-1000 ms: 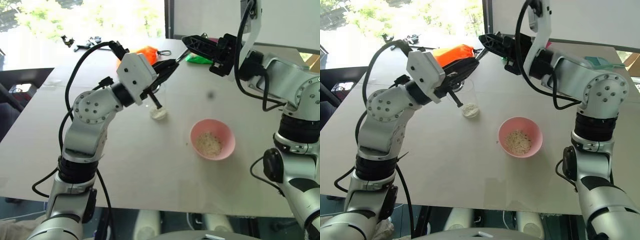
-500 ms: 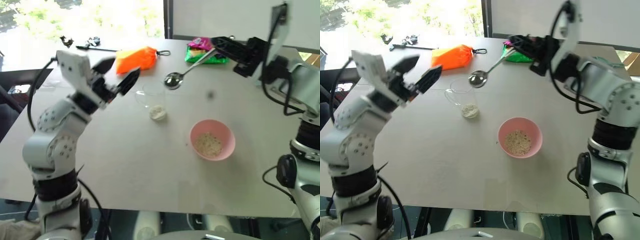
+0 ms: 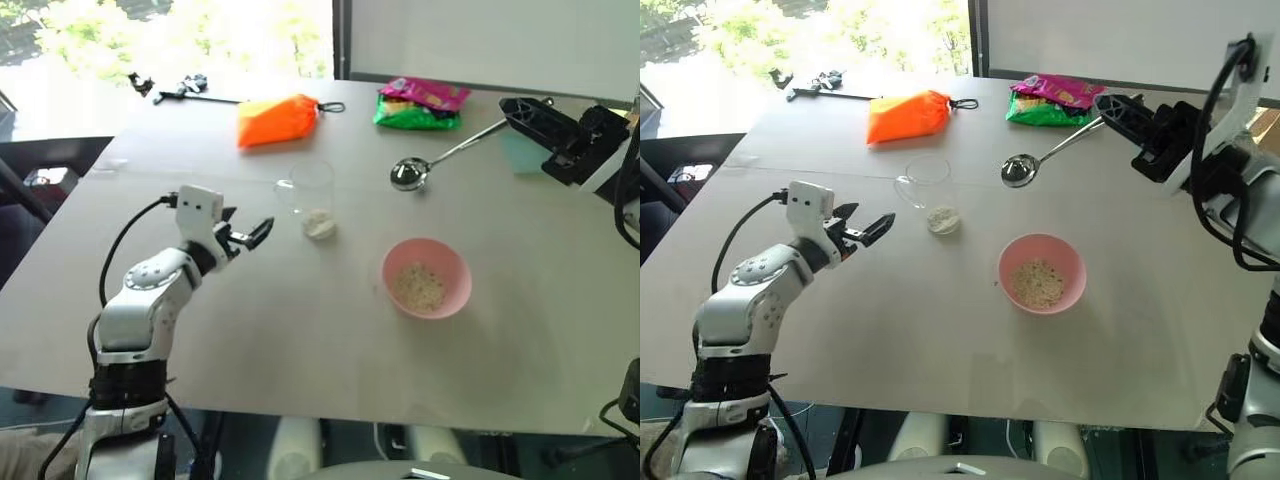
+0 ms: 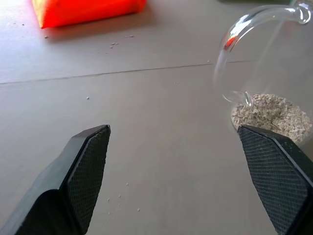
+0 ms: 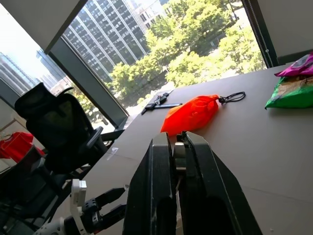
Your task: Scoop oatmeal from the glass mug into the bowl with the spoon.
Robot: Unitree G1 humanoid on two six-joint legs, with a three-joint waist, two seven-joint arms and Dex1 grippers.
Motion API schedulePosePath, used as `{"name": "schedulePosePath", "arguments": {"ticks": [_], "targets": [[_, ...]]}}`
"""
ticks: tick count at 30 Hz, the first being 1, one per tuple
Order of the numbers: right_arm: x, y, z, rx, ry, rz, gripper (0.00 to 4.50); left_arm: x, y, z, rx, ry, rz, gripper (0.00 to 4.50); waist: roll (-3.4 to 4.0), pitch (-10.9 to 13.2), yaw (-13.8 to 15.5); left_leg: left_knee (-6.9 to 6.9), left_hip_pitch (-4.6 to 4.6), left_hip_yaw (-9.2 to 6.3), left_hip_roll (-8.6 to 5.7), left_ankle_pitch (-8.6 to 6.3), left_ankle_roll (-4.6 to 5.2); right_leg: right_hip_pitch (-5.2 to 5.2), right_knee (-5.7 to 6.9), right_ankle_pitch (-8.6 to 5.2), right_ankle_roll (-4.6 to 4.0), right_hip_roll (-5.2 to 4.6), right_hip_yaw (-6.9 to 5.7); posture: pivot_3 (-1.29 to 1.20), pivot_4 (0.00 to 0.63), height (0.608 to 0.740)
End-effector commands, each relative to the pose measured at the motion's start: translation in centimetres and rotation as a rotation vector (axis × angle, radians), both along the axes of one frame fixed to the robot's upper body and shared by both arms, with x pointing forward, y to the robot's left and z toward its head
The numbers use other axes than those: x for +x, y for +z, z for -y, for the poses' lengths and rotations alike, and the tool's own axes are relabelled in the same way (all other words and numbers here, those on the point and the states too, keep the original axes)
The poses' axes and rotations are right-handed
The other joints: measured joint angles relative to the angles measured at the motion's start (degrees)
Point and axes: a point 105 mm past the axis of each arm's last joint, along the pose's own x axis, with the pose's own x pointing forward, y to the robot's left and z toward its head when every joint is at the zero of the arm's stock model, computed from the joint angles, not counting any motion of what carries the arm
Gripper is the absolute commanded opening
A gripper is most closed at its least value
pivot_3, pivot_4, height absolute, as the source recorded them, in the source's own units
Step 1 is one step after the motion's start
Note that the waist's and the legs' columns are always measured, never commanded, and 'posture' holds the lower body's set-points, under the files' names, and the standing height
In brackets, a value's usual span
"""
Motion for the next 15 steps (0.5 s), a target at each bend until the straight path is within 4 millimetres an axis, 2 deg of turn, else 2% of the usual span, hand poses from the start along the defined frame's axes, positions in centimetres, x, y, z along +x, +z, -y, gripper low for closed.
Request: {"name": "schedulePosePath", "arguments": {"ticks": [1,3,6,7,8,10,14,15], "targets": [[-1.2,1.5,-0.1,0.021,0.0,0.064,0.0,1.1,1.2,0.7,0.015,-0.021,0.064,4.31,0.0,0.0,-0.08,0.0,0.0,-0.01,0.0,0.0,-0.01,0.0,0.0,0.0,0.0,0.0,0.01,0.0,0.15,0.74],[-1.3,1.5,-0.2,0.021,-0.007,0.064,0.0,2.0,1.6,1.3,0.013,-0.027,0.08,4.31,0.0,0.0,-0.1,0.0,0.0,-0.05,0.01,0.05,-0.09,-0.01,-0.03,0.0,0.0,0.0,0.05,0.0,0.15,0.74],[-1.5,1.4,-0.2,0.012,-0.021,0.067,0.0,3.4,1.8,1.3,0.031,0.028,0.094,4.31,0.0,0.0,-0.06,0.0,-0.02,-0.05,0.01,0.07,-0.12,-0.01,-0.05,0.0,0.01,-0.01,0.04,0.0,0.15,0.74],[-1.5,1.4,-0.2,0.013,-0.022,0.067,0.0,3.6,1.8,1.3,0.035,0.035,0.098,3.82,-0.01,-0.01,-0.03,0.0,-0.02,-0.05,0.0,0.06,-0.11,0.0,-0.05,0.0,0.01,-0.01,0.03,0.0,0.15,0.74],[-1.5,1.4,-0.2,0.015,-0.023,0.067,0.0,3.7,1.8,1.4,0.037,0.033,0.103,3.58,0.0,-0.01,-0.03,0.01,-0.02,-0.04,0.0,0.06,-0.1,0.0,-0.05,0.0,0.01,0.0,0.01,0.0,0.15,0.74],[-1.5,1.4,-0.1,0.017,-0.026,0.068,0.0,3.9,2.0,1.7,0.03,0.025,0.117,2.73,0.0,-0.01,-0.04,0.01,-0.02,-0.05,0.0,0.07,-0.11,0.0,-0.05,0.0,0.01,0.0,0.03,0.0,0.15,0.74],[-1.5,1.3,-0.1,0.015,-0.028,0.066,0.0,4.1,2.2,2.2,0.031,0.013,0.14,0.75,0.0,-0.01,-0.17,0.01,-0.02,-0.06,0.01,0.08,-0.14,-0.01,-0.06,0.0,0.01,0.0,0.05,0.0,0.15,0.74],[-1.4,1.2,-0.1,0.011,-0.029,0.066,0.0,4.2,2.3,2.2,0.026,0.021,0.144,0.54,-0.01,-0.01,-0.17,0.01,-0.02,-0.06,0.02,0.08,-0.13,-0.01,-0.05,0.0,0.01,0.0,0.05,0.0,0.15,0.74]]}}
